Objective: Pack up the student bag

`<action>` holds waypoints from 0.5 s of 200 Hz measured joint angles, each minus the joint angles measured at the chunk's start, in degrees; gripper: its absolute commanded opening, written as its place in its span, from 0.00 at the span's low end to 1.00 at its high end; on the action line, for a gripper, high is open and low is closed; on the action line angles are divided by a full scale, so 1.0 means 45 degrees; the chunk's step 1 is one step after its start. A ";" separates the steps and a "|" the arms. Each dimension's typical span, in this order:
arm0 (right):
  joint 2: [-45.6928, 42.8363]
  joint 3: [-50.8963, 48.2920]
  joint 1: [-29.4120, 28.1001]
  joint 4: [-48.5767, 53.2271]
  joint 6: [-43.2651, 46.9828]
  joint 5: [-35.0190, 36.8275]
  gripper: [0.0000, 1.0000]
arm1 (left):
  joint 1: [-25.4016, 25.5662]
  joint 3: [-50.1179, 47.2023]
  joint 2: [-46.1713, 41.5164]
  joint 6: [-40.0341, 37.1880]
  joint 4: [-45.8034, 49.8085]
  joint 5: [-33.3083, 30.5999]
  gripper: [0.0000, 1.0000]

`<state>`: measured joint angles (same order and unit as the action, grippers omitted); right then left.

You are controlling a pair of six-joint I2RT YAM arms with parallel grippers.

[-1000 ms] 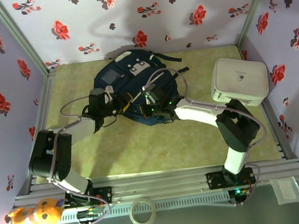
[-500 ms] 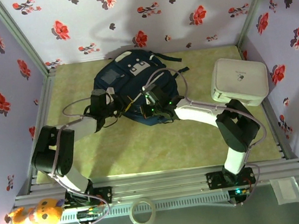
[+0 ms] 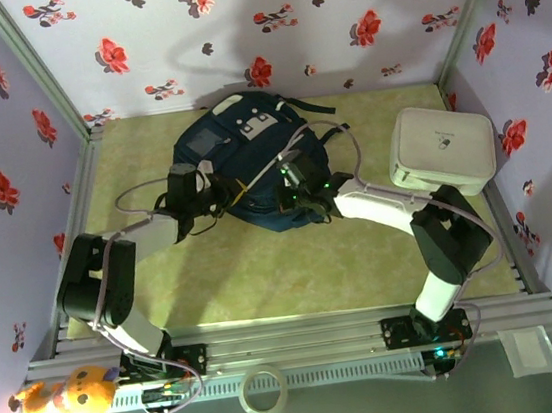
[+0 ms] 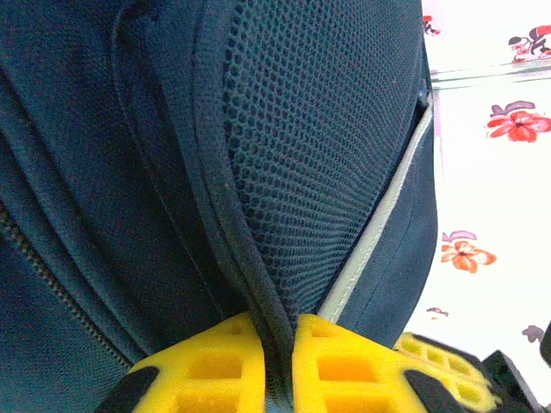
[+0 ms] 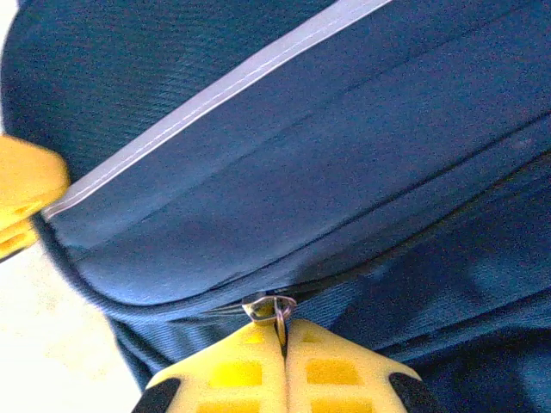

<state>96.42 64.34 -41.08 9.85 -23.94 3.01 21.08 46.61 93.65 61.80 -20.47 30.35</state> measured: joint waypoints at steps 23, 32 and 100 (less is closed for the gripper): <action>0.0005 0.0141 0.0068 0.0306 0.0010 -0.0015 0.00 | -0.0015 0.0000 -0.0097 -0.0151 0.0189 0.0024 0.01; 0.0010 0.0272 0.0063 0.0452 0.0024 -0.0063 0.00 | -0.0049 0.0000 -0.0146 -0.0175 0.0267 0.0034 0.11; 0.0699 0.1302 -0.0651 0.0884 0.0087 -0.0160 0.00 | -0.1991 -0.0593 -0.1739 -0.0855 0.1345 -0.0476 0.46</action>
<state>99.57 70.19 -44.01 13.82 -23.55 2.28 12.12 43.94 85.82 57.95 -14.41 28.21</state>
